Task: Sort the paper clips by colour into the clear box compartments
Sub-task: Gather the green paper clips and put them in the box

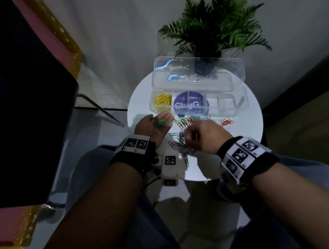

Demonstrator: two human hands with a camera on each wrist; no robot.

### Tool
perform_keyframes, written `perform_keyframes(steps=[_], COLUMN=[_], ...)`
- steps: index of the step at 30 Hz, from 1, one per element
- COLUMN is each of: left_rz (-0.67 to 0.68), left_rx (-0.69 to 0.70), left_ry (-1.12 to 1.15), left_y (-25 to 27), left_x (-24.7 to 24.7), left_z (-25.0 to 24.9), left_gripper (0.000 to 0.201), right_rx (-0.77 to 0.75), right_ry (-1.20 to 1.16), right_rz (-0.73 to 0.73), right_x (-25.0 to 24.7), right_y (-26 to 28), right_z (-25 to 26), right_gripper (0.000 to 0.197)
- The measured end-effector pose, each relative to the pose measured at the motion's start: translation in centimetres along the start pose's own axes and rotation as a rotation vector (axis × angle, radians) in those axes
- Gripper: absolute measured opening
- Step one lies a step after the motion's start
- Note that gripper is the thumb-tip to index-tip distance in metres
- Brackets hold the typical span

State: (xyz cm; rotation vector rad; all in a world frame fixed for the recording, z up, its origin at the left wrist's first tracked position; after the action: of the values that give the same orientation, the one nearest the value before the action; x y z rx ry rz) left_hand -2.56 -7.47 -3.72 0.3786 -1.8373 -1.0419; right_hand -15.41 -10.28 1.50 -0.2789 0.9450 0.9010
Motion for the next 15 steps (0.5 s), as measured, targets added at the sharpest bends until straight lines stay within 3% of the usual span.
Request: perform_keyframes(steps=[2, 4, 7, 11, 15], left_rz=[0.012, -0.010, -0.073, -0.077, -0.077], left_rx=[0.005, 0.014, 0.021, 0.021, 0.027], left_ry=[0.010, 0.009, -0.048, -0.058, -0.068], left_y=[0.2, 0.4, 0.7, 1.0, 1.1], left_x=[0.1, 0.0, -0.1, -0.1, -0.2], left_z=[-0.1, 0.1, 0.5, 0.5, 0.2], left_gripper=[0.041, 0.045, 0.050, 0.050, 0.051], right_rx=[0.098, 0.131, 0.121, 0.088, 0.102], right_ry=[0.103, 0.183, 0.219, 0.109, 0.064], right_rz=[0.217, 0.302, 0.289, 0.229, 0.268], right_x=[2.6, 4.3, 5.4, 5.5, 5.8], right_y=[1.6, 2.2, 2.1, 1.4, 1.0], right_z=[-1.0, -1.5, -1.6, -1.7, -2.0], right_gripper=[0.022, 0.037, 0.043, 0.026, 0.023])
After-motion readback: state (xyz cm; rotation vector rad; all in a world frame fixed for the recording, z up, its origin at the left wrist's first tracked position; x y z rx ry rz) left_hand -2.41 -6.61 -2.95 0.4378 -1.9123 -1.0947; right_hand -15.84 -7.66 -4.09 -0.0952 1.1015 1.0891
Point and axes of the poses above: each hand's wrist, its own y-axis away from the middle knuckle, its own x-axis out of the palm, z = x × y, the point moved 7 cm from there along -y, towards the middle knuckle, and after that the axes turned 15 degrees about -x, right-handed, at the moved point
